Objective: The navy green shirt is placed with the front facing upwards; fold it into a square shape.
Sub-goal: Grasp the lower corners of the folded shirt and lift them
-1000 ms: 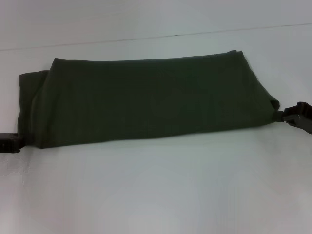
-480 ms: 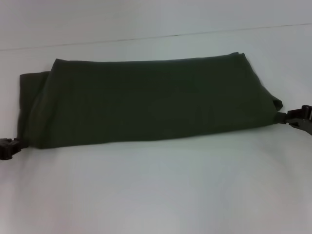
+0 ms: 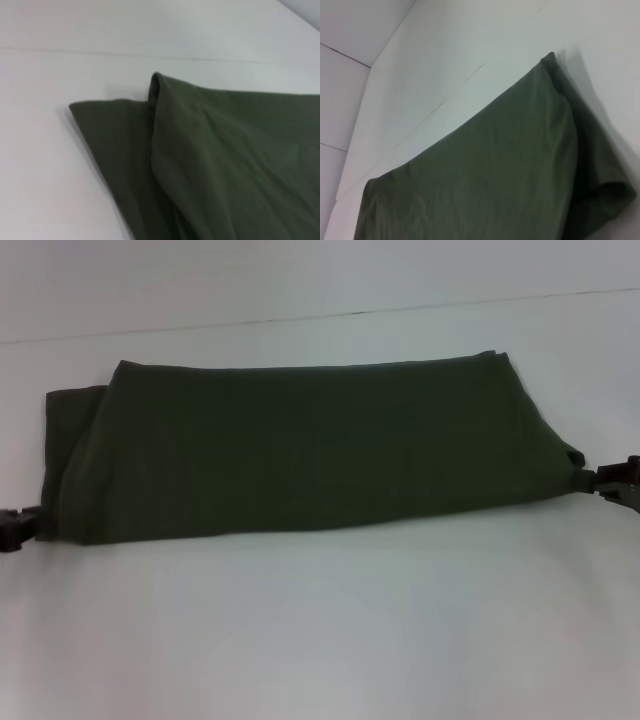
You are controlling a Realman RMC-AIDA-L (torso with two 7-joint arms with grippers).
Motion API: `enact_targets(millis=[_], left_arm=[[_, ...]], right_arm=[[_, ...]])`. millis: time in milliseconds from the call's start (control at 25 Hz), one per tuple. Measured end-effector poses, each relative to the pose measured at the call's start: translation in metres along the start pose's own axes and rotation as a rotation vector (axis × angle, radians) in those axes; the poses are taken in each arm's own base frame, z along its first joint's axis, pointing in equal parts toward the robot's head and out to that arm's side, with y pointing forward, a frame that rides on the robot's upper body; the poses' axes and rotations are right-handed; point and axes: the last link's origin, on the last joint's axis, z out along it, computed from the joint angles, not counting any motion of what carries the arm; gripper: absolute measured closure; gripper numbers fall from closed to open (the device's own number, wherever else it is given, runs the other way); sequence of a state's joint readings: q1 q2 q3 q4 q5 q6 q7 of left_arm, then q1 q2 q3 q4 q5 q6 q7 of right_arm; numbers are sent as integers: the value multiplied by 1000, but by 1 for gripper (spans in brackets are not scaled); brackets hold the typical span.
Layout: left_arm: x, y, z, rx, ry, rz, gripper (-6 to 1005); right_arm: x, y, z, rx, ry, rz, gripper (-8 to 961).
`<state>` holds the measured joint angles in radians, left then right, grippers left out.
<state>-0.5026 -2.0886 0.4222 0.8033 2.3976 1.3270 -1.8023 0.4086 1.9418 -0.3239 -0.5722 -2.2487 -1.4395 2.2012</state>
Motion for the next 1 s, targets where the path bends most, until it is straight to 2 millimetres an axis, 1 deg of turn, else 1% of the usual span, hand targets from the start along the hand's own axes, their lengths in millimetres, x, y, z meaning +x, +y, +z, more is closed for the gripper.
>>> enact_targets(millis=[120,360,560,680,1000], left_arm=[[5,0,2,-3,10,-1,937],[8,4,9,-15,-24,9,740],[8,5,10,-18,-30,12,565],[8,4,10,-17,-37,16,332],[4,2,10,-4,-55,18,186]], right_arm=[[-1,1,1,-2,1,-2,949],[-1,2,1,-4,2,0,949],[-1,2,2,-6,2,1,949],[-1,2,2,-7,2,2,949],[-1,2,2,-6,2,0,949]])
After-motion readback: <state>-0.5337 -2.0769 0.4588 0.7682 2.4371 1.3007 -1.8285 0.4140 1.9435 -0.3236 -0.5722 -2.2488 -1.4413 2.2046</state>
